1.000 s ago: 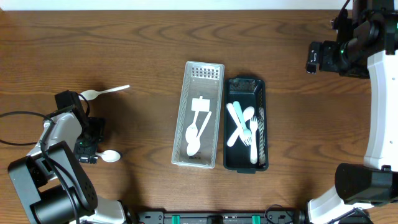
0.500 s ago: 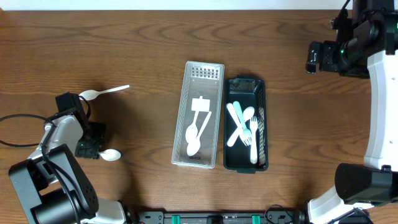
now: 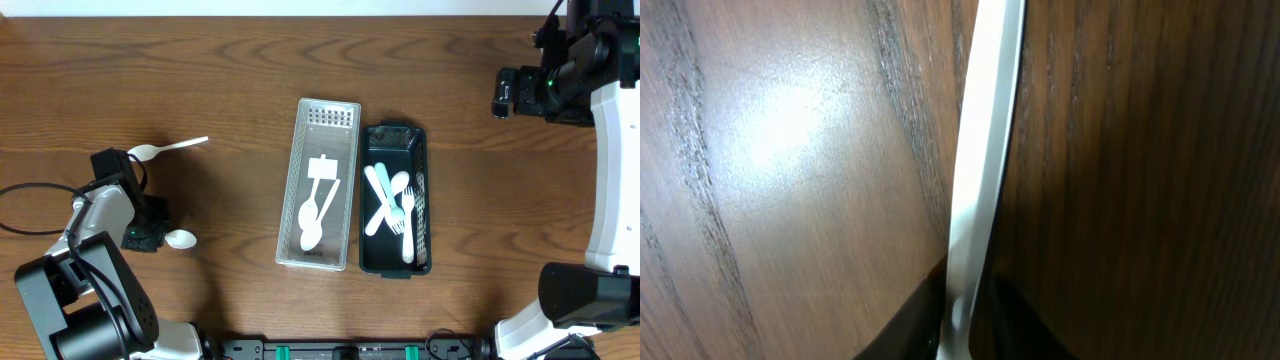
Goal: Pack container
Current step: 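Lower the left gripper onto a white spoon and grasp it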
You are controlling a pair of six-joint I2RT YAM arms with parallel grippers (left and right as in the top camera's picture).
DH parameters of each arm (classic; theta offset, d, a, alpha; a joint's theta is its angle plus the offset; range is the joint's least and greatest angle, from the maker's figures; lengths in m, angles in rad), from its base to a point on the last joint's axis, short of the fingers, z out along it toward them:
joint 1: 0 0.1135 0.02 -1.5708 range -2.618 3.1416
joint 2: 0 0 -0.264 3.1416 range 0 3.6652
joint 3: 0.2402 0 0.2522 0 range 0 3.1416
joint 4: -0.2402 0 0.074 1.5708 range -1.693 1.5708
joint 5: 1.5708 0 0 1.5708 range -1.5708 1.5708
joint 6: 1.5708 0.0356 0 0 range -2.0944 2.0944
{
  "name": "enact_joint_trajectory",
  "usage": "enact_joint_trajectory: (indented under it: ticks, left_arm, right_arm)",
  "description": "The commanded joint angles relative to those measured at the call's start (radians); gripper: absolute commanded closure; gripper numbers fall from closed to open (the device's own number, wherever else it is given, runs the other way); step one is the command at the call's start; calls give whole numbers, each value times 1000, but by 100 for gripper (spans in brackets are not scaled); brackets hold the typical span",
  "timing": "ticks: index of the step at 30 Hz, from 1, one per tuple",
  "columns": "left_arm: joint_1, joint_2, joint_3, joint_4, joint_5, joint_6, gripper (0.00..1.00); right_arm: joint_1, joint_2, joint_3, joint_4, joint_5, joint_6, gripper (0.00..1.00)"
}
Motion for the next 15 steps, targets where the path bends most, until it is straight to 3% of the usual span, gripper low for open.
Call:
enact_joint_trajectory:
  ticks: [1, 5, 9, 15]
  left_arm:
    - [-1, 95, -98, -23, 11, 6, 86]
    - [-1, 95, -98, -23, 11, 6, 94]
    - [-1, 93, -97, -23, 11, 6, 94]
    - [-2, 64, -40, -74, 11, 134, 94]
  right_arm:
    - [-3, 5, 8, -2, 3, -16, 1]
    - [-3, 5, 8, -1, 3, -16, 1]
    - [-3, 5, 8, 2, 3, -16, 1]
    - [-3, 5, 8, 7, 3, -16, 1]
